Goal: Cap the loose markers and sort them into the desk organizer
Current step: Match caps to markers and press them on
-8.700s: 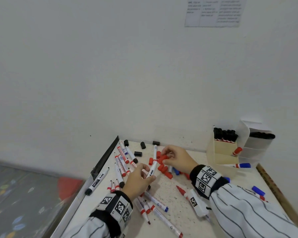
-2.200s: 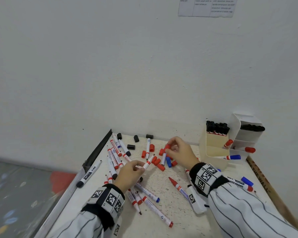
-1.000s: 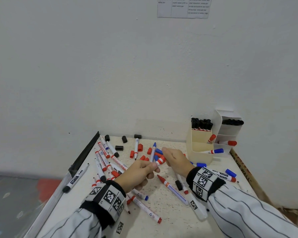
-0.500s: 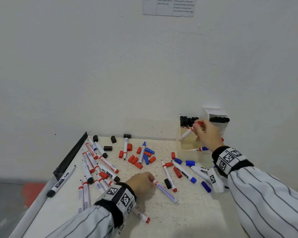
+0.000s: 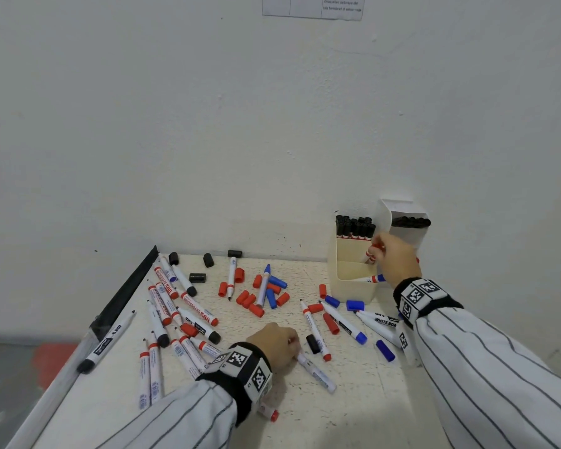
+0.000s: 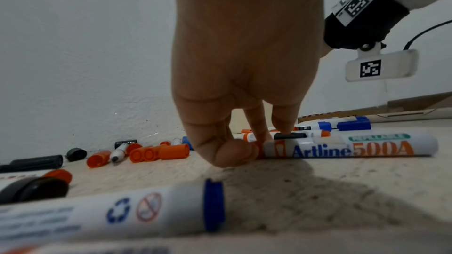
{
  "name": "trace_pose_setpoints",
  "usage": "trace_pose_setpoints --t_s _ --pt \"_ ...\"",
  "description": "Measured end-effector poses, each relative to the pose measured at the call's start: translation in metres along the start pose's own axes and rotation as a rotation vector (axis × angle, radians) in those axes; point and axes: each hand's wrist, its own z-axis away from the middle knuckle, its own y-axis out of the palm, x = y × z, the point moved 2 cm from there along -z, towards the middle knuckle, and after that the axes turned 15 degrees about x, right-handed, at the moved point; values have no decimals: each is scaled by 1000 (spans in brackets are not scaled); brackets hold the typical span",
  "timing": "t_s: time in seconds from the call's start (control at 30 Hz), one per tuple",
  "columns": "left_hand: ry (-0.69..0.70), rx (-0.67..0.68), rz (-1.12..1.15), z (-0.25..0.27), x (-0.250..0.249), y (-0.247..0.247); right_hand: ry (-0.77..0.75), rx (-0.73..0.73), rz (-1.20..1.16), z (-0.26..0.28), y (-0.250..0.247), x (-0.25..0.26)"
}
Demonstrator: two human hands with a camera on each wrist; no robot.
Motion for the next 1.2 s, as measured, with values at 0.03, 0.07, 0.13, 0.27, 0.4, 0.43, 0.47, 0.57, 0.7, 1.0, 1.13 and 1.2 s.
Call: trace_pose_setpoints --t_s 0.03,0.07,0.13,0.27,0.4,0.43,0.47,0.57,0.7,1.0,1.13,1.2 --pt "-10 0 16 -1 0 2 4 21 26 -1 2 -1" --pt "-16 -11 28 -3 0 3 4 34 59 -2 4 -2" --pt "-28 -47 74 -5 0 5 10 46 137 -3 8 -3" --pt "-15 -164 207 -6 6 4 48 66 208 -2 12 0" --pt "54 -322 350 -2 13 -2 40 -6 253 5 14 12" --pt "75 -359 384 2 13 -5 26 -15 204 9 14 19" --pt "100 -398 420 6 13 -8 17 8 140 11 17 26" --pt "176 -468 588 17 15 -17 30 295 84 16 36 44" --pt "277 -558 816 34 24 -29 61 682 131 26 76 54" --pt "314 -552 958 57 56 -32 100 808 340 38 107 51" --pt "263 -551 1016 60 65 -27 46 738 316 37 111 49" --pt "235 -552 1027 61 68 -25 29 682 280 35 111 47"
